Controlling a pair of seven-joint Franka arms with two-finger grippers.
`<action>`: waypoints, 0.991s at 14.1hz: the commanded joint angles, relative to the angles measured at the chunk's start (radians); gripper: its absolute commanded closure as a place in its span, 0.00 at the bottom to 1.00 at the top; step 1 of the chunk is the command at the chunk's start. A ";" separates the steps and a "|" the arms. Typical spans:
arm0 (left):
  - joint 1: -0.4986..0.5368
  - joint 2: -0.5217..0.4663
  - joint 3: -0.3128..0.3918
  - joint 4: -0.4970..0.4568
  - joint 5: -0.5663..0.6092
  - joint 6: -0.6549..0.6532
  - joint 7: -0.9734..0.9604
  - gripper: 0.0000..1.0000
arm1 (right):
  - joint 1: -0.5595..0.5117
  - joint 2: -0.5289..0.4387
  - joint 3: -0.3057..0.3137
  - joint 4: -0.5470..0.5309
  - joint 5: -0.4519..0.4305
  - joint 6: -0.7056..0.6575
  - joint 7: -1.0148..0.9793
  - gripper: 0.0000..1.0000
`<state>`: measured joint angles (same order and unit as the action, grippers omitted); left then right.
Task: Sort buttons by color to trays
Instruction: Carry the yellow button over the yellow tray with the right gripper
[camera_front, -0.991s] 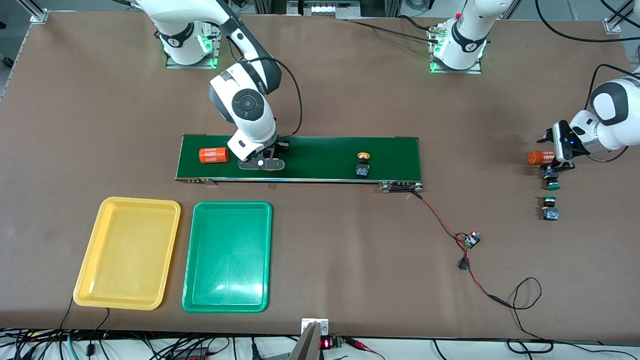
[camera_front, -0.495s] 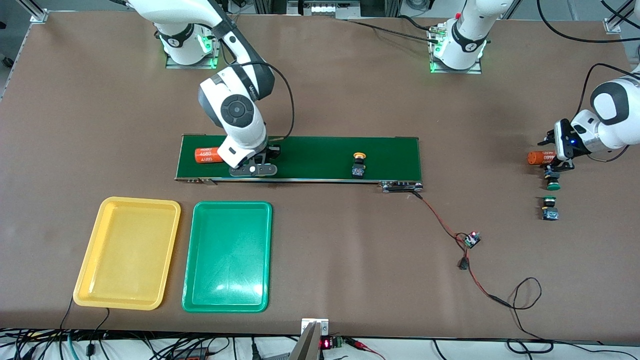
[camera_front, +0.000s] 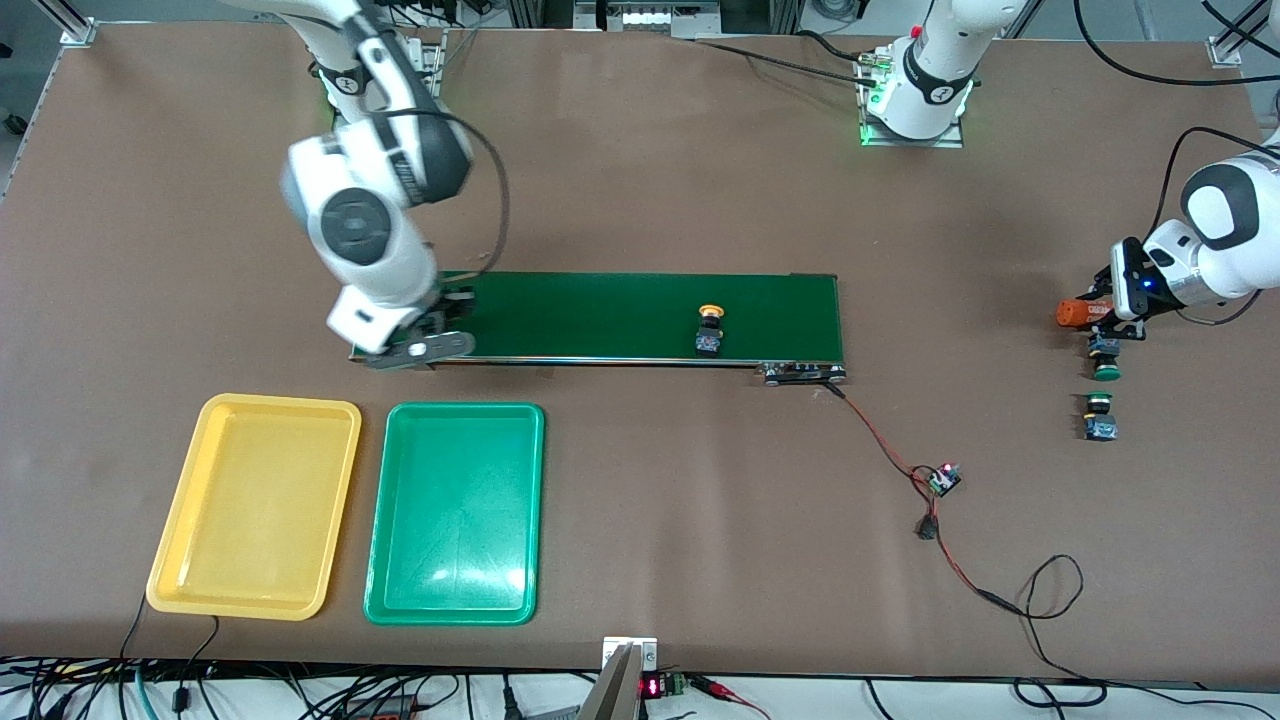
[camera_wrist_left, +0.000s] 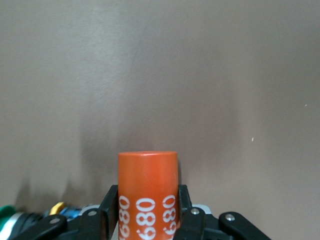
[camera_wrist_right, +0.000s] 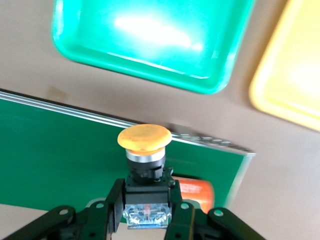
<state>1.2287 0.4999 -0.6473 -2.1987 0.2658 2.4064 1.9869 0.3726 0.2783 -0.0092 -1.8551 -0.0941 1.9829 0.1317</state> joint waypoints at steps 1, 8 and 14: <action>0.000 -0.124 -0.014 -0.007 -0.087 -0.024 -0.013 1.00 | -0.125 -0.040 0.008 -0.032 -0.064 -0.012 -0.153 0.77; -0.234 -0.345 -0.012 0.025 -0.287 -0.249 -0.374 1.00 | -0.349 0.036 0.008 -0.044 -0.191 0.108 -0.219 0.77; -0.494 -0.409 -0.037 0.025 -0.284 -0.282 -0.514 1.00 | -0.396 0.194 0.008 -0.041 -0.191 0.410 -0.254 0.77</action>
<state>0.8008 0.1218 -0.6785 -2.1702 -0.0023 2.1429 1.4755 -0.0046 0.4346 -0.0175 -1.9039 -0.2698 2.3230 -0.1135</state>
